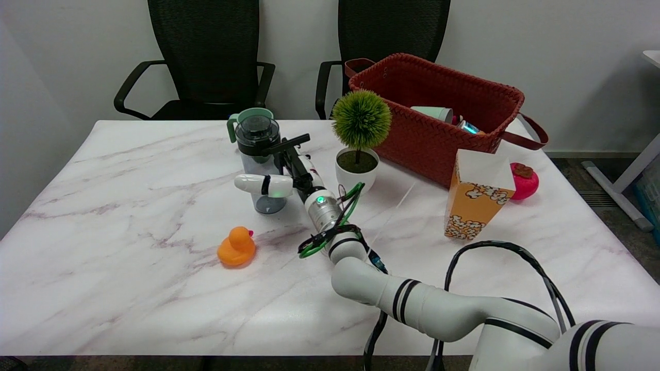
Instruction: Pick up the black bottle.
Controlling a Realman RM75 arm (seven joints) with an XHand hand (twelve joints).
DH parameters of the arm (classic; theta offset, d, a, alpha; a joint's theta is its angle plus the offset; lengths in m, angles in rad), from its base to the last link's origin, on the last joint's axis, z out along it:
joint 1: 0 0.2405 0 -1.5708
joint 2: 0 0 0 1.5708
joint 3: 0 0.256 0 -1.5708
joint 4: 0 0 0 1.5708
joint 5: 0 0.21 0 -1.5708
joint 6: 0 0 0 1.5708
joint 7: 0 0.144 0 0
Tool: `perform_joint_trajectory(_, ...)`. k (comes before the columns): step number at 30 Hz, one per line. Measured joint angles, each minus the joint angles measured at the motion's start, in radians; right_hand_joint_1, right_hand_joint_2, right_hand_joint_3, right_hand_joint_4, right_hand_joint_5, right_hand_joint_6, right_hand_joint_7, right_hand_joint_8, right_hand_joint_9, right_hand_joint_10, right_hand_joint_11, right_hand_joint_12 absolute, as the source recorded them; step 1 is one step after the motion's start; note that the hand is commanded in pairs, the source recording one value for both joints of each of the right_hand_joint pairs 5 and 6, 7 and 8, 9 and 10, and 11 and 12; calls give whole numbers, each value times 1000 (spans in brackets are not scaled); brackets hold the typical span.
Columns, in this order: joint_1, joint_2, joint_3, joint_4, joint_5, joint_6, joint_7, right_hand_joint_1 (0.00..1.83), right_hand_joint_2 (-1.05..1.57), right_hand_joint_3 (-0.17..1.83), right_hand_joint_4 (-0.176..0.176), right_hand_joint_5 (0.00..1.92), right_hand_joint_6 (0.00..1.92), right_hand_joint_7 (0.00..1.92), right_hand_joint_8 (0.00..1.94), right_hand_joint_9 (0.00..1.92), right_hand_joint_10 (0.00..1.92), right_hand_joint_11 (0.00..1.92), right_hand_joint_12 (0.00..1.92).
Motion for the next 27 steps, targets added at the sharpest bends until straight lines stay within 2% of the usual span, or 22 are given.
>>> perform_joint_trajectory(23,41,-47,-19,-65,-3,-27,46,1071,5,268,0,0,0,143,143,132,132,0,0)
perform_joint_trajectory(25,44,-50,-19,-70,-3,-29,47,1072,18,234,0,0,0,187,187,159,159,0,0)
perform_joint_trajectory(27,47,-54,-20,-74,-4,-30,48,1072,35,200,0,0,0,312,312,217,217,0,0)
